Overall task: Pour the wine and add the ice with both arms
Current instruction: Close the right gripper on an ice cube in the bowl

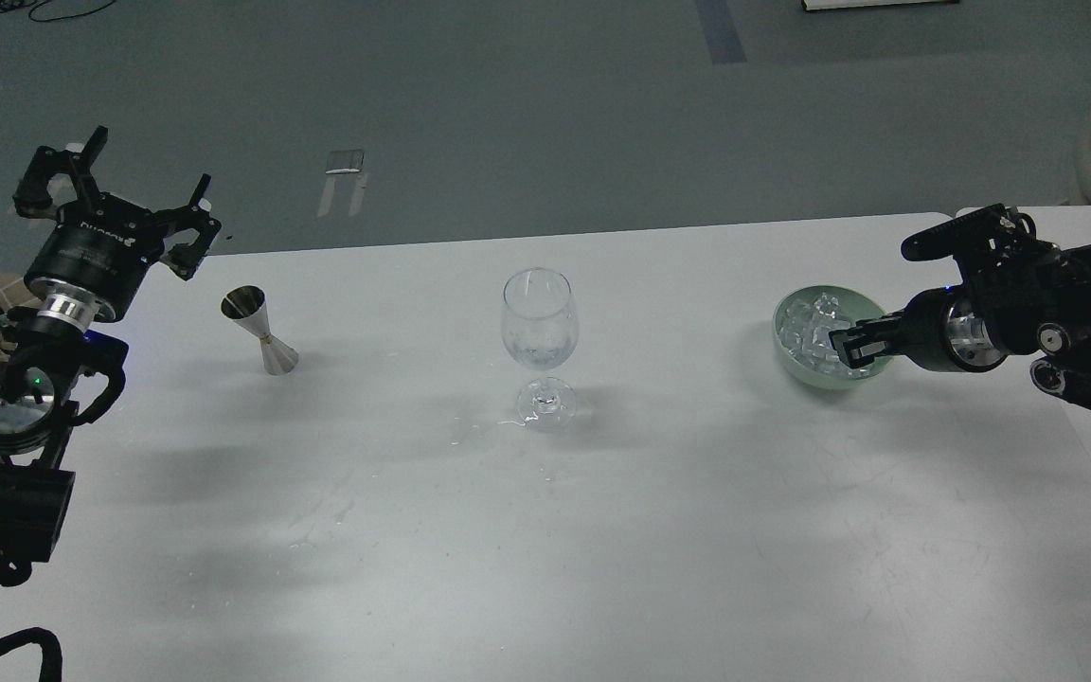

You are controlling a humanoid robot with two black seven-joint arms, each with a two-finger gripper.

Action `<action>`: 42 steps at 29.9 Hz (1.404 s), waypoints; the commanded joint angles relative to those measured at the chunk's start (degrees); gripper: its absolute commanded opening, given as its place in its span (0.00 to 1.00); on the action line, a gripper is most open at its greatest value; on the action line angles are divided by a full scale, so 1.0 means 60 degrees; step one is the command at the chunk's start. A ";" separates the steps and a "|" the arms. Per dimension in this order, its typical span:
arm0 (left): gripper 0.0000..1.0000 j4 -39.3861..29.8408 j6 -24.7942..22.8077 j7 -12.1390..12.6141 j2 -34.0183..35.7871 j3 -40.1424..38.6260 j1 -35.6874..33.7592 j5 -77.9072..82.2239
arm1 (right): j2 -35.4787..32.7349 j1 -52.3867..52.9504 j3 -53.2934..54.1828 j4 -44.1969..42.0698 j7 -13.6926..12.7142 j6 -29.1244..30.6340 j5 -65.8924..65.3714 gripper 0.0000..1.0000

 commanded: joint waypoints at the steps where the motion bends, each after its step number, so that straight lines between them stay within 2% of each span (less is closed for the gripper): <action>1: 0.98 -0.0001 0.0000 0.0000 -0.0001 -0.0001 0.0000 0.0000 | 0.0032 0.0007 0.0008 -0.0098 0.0000 0.0001 0.0001 0.36; 8: 0.98 -0.0001 0.0000 0.0000 -0.0015 -0.0001 0.0015 0.0000 | 0.0427 0.0022 0.0008 -0.0450 0.0000 0.0001 0.0001 0.35; 20: 0.98 0.0014 0.0000 0.0000 -0.0001 -0.0001 0.0015 0.0000 | 0.0530 -0.0081 -0.0007 -0.0640 0.0000 0.0001 0.0030 0.22; 23: 0.98 0.0014 0.0000 0.0000 -0.0015 -0.0001 0.0015 0.0000 | 0.0530 -0.0096 -0.0007 -0.0626 0.0000 0.0001 0.0059 0.16; 34: 0.98 0.0014 0.0000 0.0000 -0.0015 -0.0001 0.0015 0.0000 | 0.0530 -0.0066 0.0008 -0.0626 0.0000 0.0001 0.0060 0.11; 36: 0.98 0.0014 0.0000 0.0000 -0.0001 -0.0001 0.0015 0.0000 | 0.0530 -0.0081 0.0007 -0.0626 0.0000 0.0001 0.0060 0.08; 40: 0.98 0.0014 0.0000 0.0000 -0.0015 -0.0001 0.0015 0.0000 | 0.0530 -0.0081 0.0008 -0.0640 0.0000 0.0001 0.0045 0.11; 42: 0.98 0.0014 0.0000 0.0000 -0.0015 -0.0001 0.0015 0.0000 | 0.0530 -0.0081 0.0022 -0.0640 0.0000 0.0001 0.0030 0.20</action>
